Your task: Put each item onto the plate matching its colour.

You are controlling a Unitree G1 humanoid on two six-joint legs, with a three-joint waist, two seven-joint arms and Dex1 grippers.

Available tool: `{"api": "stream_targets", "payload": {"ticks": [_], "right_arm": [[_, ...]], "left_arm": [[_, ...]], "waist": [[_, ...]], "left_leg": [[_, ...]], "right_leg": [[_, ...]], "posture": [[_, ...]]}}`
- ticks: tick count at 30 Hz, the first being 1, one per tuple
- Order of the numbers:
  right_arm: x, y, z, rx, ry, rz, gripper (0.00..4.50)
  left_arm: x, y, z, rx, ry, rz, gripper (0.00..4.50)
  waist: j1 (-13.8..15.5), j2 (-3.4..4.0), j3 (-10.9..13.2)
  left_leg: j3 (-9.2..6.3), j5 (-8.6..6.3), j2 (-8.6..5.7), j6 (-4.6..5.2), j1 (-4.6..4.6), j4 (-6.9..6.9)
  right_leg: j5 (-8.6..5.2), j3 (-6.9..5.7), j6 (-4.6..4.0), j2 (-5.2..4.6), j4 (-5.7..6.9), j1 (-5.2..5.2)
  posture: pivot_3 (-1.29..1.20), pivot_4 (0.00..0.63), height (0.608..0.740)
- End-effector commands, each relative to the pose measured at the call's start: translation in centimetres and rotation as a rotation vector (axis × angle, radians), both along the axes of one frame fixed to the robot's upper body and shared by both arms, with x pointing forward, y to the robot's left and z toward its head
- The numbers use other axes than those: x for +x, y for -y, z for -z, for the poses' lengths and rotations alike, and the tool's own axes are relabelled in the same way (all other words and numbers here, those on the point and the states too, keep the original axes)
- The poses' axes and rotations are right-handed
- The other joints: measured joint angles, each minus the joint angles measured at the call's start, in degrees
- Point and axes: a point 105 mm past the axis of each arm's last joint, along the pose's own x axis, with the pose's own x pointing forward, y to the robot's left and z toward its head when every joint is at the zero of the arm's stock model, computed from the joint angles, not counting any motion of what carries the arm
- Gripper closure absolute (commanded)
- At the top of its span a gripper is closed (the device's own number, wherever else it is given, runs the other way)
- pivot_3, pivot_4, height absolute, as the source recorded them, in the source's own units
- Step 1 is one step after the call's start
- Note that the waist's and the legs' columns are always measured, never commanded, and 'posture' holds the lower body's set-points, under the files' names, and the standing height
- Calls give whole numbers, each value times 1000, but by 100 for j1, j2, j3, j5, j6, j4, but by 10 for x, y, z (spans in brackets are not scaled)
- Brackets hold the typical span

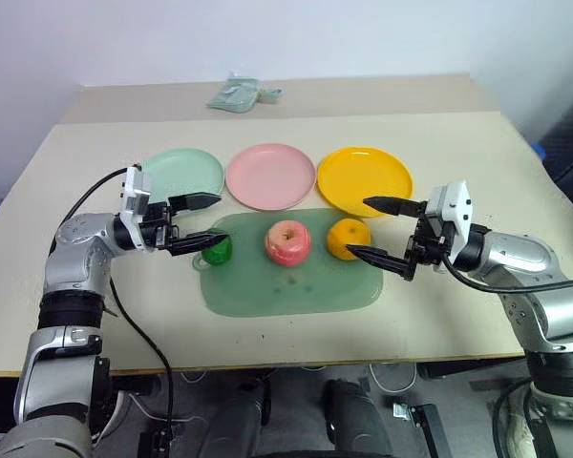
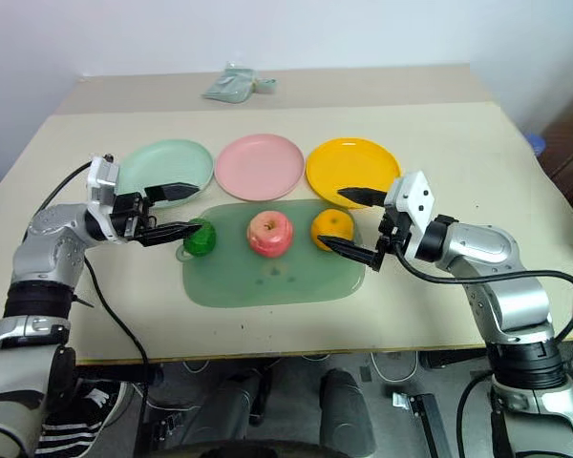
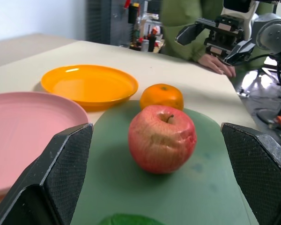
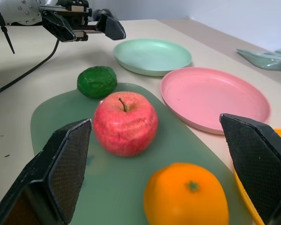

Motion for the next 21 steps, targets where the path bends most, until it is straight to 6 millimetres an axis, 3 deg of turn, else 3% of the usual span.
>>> {"api": "stream_targets", "payload": {"ticks": [1,8,16,21], "right_arm": [[2,-3,-15,7,62,-16,27],[0,3,-13,-3,57,-4,27],[7,7,-22,33,75,43,27],[8,-3,-31,95,55,-8,27]], "left_arm": [[0,-1,-12,-16,54,-3,0],[1,4,-16,-22,71,4,0],[8,-15,-11,-9,63,-128,0],[10,-20,-5,16,37,-202,0]], "waist": [[3,0,0],[-2,0,0],[-8,0,0],[-9,0,0]], "left_leg": [[0,0,0,0,0,0],[0,0,0,0,0,-1],[0,0,2,0,0,-3],[0,0,1,0,0,-2]], "right_leg": [[0,0,0,0,0,0],[1,0,0,0,0,0],[1,0,0,1,0,-3],[1,1,0,0,0,-2]], "posture": [[0,150,740],[0,150,740],[0,150,740],[0,150,740]]}}
